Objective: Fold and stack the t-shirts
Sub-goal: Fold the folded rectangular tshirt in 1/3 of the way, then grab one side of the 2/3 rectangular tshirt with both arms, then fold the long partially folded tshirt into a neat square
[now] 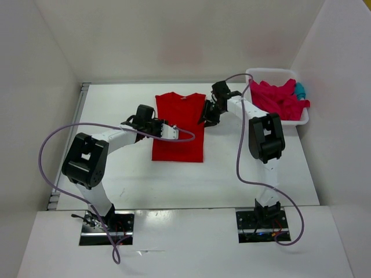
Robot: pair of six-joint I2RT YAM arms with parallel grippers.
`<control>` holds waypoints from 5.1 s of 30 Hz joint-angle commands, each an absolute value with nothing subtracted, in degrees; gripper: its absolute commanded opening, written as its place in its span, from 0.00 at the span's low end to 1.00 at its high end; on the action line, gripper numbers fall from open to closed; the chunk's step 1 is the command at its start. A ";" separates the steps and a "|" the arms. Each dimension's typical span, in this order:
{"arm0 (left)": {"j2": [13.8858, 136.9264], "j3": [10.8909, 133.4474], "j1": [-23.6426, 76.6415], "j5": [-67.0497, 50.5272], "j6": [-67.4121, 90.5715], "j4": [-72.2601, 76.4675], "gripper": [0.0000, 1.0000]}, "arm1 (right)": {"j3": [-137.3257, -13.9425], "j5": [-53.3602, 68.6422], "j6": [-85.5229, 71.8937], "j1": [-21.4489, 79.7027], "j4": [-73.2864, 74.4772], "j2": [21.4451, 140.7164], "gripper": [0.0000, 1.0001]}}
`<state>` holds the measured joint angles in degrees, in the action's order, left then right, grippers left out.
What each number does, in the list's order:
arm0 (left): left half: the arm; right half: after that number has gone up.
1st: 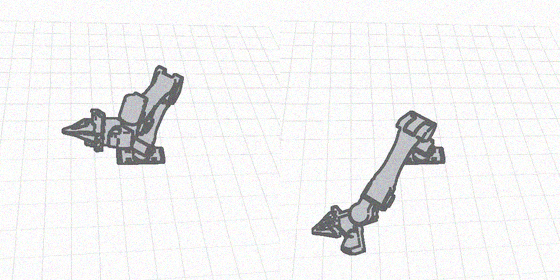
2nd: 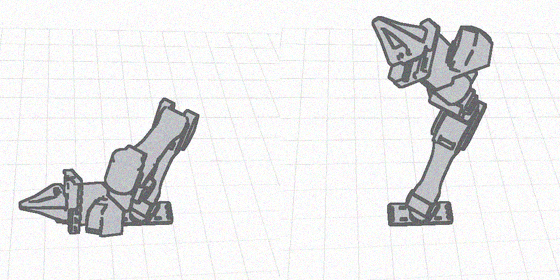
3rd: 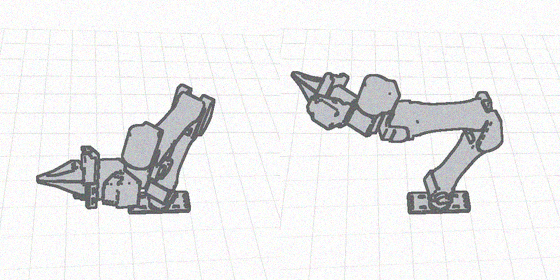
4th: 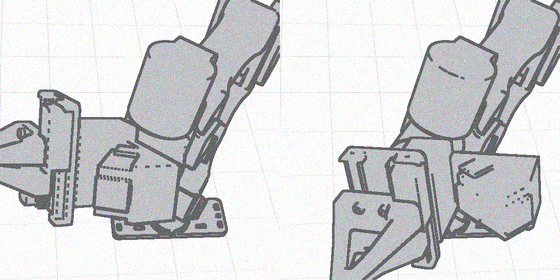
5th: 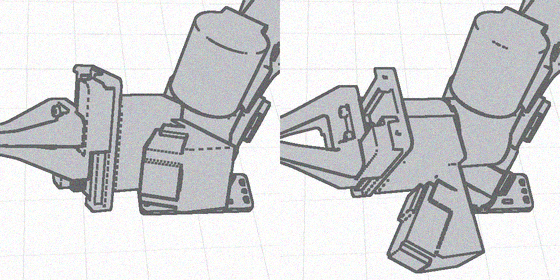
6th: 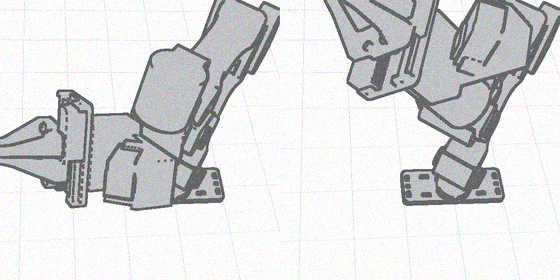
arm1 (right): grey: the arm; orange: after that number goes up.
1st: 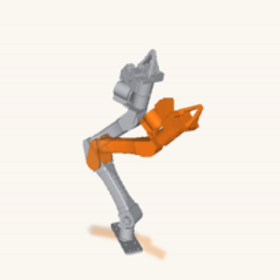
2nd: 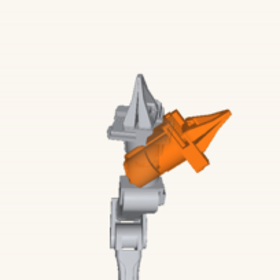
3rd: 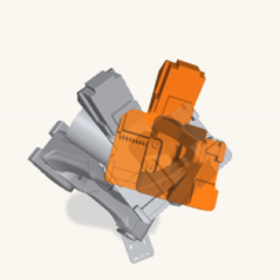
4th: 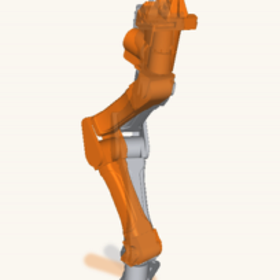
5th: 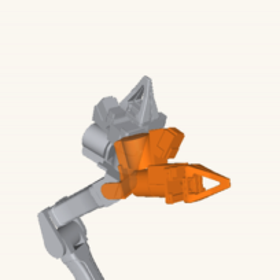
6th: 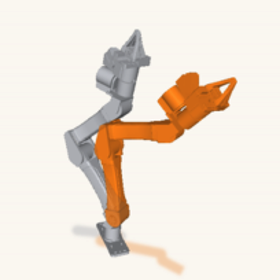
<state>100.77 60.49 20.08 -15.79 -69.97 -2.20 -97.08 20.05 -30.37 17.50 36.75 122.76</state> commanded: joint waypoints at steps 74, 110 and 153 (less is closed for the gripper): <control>87.45 40.78 31.20 -1.84 -77.87 -10.90 0.48 | -61.71 21.71 -32.61 27.42 27.69 105.29 0.64; 75.77 57.38 42.89 -10.63 -47.55 -54.82 0.00 | -58.53 27.33 -26.27 32.61 55.27 81.22 0.00; 100.72 83.41 23.64 -5.89 -39.38 -28.13 0.00 | -93.68 38.05 -22.32 10.02 47.20 112.05 0.00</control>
<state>99.98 82.28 24.58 -7.42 -40.18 -33.26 -90.19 36.27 -23.59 10.76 49.50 110.02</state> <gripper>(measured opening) 0.006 0.026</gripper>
